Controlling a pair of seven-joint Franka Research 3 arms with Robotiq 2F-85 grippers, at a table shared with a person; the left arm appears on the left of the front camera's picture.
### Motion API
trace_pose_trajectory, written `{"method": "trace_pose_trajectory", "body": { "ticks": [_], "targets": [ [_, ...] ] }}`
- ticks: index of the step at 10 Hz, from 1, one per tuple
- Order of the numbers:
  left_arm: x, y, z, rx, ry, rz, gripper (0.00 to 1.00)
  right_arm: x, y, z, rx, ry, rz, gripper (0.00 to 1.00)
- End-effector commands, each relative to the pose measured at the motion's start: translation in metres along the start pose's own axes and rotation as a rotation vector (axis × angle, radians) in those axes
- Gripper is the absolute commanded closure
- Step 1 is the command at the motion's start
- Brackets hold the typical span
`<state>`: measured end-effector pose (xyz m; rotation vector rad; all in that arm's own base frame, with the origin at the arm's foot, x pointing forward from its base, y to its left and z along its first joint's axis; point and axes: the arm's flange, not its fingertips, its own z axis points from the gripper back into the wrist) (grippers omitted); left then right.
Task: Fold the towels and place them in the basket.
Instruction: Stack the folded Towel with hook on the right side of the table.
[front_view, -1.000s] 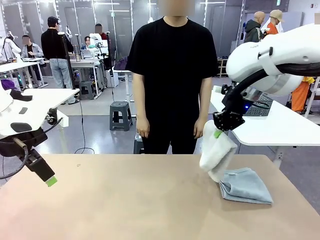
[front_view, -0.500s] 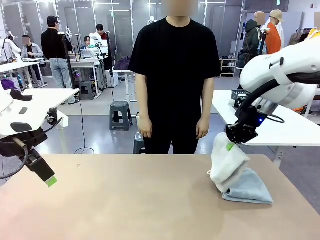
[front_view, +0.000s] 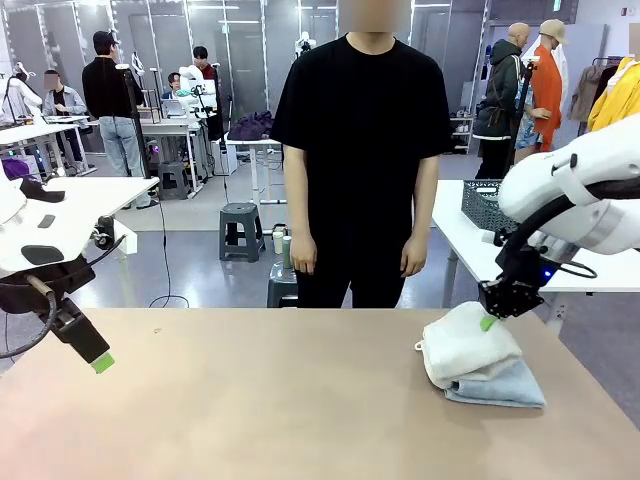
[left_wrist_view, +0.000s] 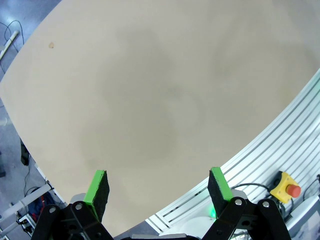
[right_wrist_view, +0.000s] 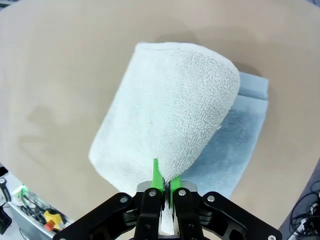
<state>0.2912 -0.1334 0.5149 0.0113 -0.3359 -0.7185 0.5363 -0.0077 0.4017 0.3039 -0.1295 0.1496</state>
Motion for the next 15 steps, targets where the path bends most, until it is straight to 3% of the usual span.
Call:
{"method": "trace_pose_trajectory", "body": {
  "ticks": [1, 2, 4, 5, 6, 7, 8, 9, 10, 11, 12, 14, 15],
  "targets": [
    [-0.001, -0.002, 0.001, -0.005, 0.008, 0.016, 0.0, -0.01, -0.013, -0.013, -0.066, 0.018, 0.03, 0.94],
    [-0.001, -0.002, 0.001, -0.005, 0.008, 0.016, 0.0, -0.01, -0.018, -0.018, -0.113, 0.027, 0.017, 0.93],
    [-0.001, -0.002, 0.001, -0.005, 0.008, 0.016, 0.0, -0.01, -0.024, -0.027, -0.17, 0.061, -0.002, 0.62],
    [-0.001, -0.002, 0.001, -0.005, 0.008, 0.016, 0.0, -0.008, -0.028, -0.036, -0.283, 0.104, -0.026, 0.44],
    [-0.001, -0.002, 0.001, -0.005, 0.008, 0.016, 0.0, -0.007, -0.027, -0.035, -0.289, 0.107, -0.025, 0.28],
    [-0.001, -0.002, 0.001, -0.005, 0.008, 0.016, 0.0, -0.006, -0.024, -0.032, -0.286, 0.095, -0.018, 0.47],
    [-0.001, -0.002, 0.001, -0.005, 0.008, 0.016, 0.0, -0.006, -0.02, -0.026, -0.296, 0.083, -0.015, 0.0],
    [-0.001, -0.002, 0.001, -0.005, 0.008, 0.016, 0.0, -0.005, -0.014, -0.019, -0.294, 0.066, -0.001, 0.13],
    [-0.001, -0.002, 0.001, -0.005, 0.008, 0.016, 0.0, -0.004, -0.009, -0.013, -0.294, 0.051, 0.012, 0.0],
    [-0.001, -0.002, 0.001, -0.005, 0.008, 0.016, 0.0, -0.002, -0.004, -0.01, -0.302, 0.041, 0.017, 0.06],
    [-0.001, -0.002, 0.001, -0.005, 0.008, 0.016, 0.0, 0.0, -0.001, -0.008, -0.309, 0.04, 0.019, 0.0],
    [-0.001, -0.002, 0.001, -0.005, 0.008, 0.016, 0.0, 0.008, 0.005, -0.012, -0.323, 0.055, -0.032, 0.0],
    [-0.001, -0.002, 0.001, -0.005, 0.008, 0.016, 0.0, 0.001, -0.002, -0.005, -0.282, 0.038, 0.041, 0.0]
  ]
}}
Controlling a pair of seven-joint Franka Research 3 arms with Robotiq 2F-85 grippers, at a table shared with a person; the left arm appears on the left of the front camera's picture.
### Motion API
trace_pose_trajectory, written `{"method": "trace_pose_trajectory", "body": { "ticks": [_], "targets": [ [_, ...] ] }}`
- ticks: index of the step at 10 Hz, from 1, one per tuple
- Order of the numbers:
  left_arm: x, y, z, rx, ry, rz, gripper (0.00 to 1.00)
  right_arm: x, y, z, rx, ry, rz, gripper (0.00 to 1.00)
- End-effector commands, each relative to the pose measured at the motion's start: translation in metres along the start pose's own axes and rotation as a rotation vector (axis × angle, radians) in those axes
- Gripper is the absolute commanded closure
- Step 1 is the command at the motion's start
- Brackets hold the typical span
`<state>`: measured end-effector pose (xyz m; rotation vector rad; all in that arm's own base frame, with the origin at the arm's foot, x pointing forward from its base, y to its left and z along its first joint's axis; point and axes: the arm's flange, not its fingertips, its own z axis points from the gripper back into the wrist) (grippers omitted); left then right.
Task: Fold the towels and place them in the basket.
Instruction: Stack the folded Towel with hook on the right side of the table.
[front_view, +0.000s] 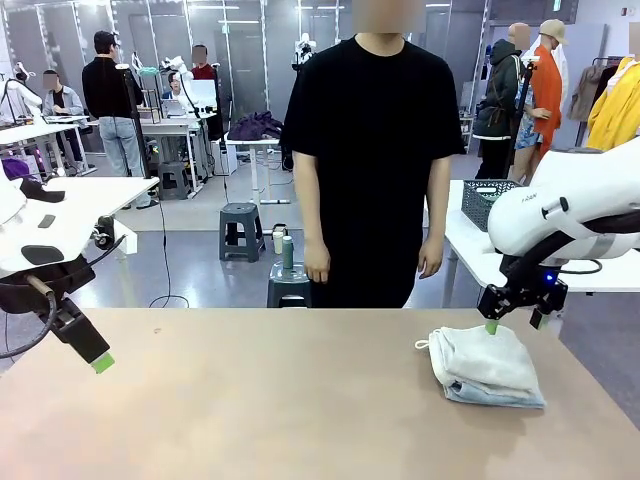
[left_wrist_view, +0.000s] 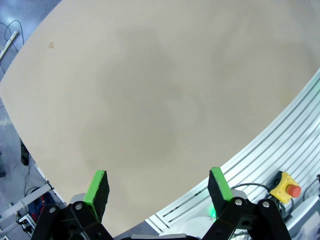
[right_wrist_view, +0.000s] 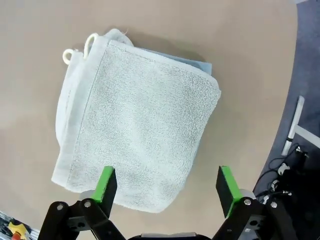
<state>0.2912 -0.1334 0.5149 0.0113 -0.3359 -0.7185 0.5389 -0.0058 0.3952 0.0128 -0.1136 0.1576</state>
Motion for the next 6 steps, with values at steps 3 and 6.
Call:
{"method": "trace_pose_trajectory", "body": {
  "ticks": [3, 6],
  "targets": [
    [-0.0006, -0.0022, 0.0008, -0.005, 0.008, 0.016, 0.0, -0.0012, -0.0021, 0.0009, 0.005, -0.004, 0.018, 0.0],
    [-0.0006, -0.0022, 0.0008, -0.005, 0.008, 0.016, 0.0, -0.0012, -0.0021, 0.0009, 0.005, -0.004, 0.018, 0.0]
  ]
}}
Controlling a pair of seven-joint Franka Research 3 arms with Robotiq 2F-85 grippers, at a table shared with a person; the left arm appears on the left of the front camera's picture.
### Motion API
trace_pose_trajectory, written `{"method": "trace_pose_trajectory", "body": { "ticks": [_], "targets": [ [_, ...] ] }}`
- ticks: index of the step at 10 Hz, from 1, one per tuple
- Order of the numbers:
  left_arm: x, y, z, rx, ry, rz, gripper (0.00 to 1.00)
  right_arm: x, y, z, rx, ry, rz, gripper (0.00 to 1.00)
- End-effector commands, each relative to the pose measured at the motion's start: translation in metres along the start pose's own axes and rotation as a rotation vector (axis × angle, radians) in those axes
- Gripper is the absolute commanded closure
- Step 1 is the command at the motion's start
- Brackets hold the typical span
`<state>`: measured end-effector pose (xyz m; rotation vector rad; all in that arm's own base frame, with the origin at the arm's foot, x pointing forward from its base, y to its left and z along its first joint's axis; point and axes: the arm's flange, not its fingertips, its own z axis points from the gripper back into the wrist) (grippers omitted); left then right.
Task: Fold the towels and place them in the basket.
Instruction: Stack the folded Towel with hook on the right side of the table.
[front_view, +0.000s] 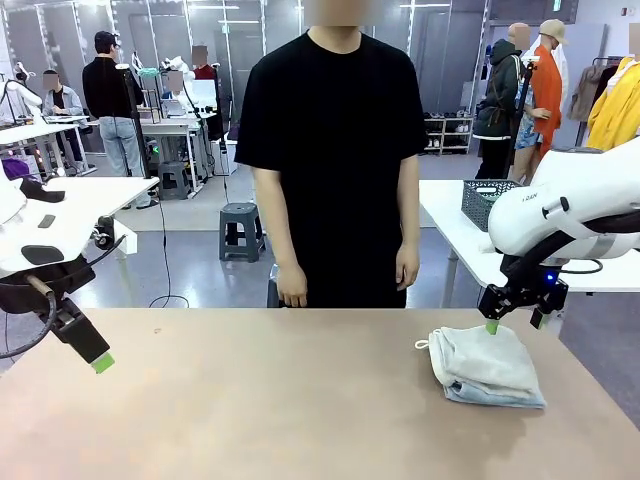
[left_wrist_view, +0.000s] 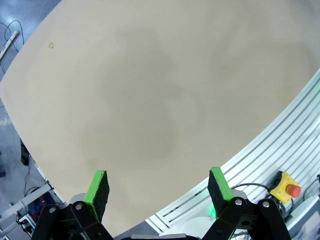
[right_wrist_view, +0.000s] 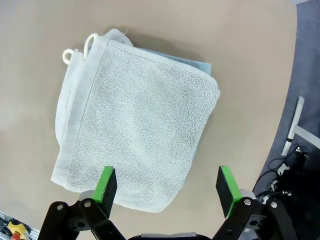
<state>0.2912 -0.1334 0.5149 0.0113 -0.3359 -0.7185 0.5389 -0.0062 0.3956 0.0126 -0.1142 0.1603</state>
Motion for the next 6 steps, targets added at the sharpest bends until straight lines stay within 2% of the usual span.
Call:
{"method": "trace_pose_trajectory", "body": {
  "ticks": [1, 6],
  "targets": [
    [-0.0006, -0.0022, 0.0008, -0.005, 0.008, 0.016, 0.0, -0.0011, -0.0017, 0.0006, 0.005, -0.003, 0.015, 0.0],
    [-0.0006, -0.0022, 0.0008, -0.005, 0.008, 0.016, 0.0, -0.0011, -0.0017, 0.0006, 0.005, -0.003, 0.015, 0.0]
  ]
}}
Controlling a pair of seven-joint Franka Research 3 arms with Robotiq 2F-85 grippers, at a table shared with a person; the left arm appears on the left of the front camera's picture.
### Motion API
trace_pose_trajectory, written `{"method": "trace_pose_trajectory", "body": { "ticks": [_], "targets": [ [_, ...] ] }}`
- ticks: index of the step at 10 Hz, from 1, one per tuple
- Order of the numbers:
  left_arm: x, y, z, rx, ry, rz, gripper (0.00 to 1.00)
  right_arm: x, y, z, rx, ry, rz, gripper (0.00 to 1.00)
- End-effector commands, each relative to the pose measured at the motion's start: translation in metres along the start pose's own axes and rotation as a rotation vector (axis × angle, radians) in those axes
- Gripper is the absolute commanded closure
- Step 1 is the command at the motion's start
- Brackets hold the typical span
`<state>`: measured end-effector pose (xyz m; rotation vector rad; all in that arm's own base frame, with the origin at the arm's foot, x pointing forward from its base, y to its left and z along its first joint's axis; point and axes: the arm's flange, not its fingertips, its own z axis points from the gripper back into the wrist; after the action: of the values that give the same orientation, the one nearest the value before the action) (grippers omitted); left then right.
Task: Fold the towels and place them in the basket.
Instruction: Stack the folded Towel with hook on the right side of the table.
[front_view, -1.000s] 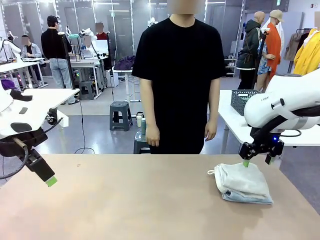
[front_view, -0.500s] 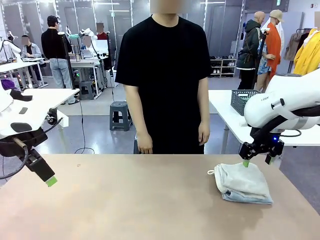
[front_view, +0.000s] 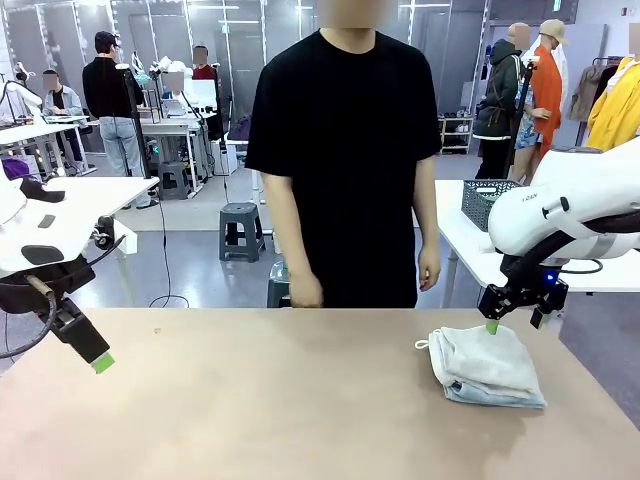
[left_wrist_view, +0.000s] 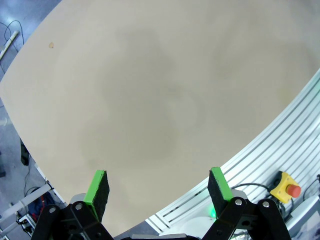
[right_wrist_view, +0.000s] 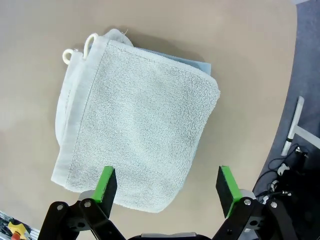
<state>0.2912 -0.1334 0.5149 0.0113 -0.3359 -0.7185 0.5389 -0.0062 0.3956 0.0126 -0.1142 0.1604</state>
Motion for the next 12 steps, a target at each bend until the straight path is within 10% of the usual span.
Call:
{"method": "trace_pose_trajectory", "body": {
  "ticks": [1, 6, 12],
  "targets": [
    [-0.001, -0.002, 0.001, -0.005, 0.008, 0.016, 0.0, -0.001, -0.002, 0.001, 0.005, -0.003, 0.015, 0.0],
    [0.0, 0.0, 0.0, 0.0, 0.0, 0.0, 0.0, 0.0, 0.0, 0.0, 0.0, 0.0, 0.0, 0.0],
    [0.023, 0.083, 0.136, -0.221, -0.136, 0.155, 0.0, -0.04, -0.038, 0.152, 0.28, -0.156, 0.175, 0.0]
  ]
}}
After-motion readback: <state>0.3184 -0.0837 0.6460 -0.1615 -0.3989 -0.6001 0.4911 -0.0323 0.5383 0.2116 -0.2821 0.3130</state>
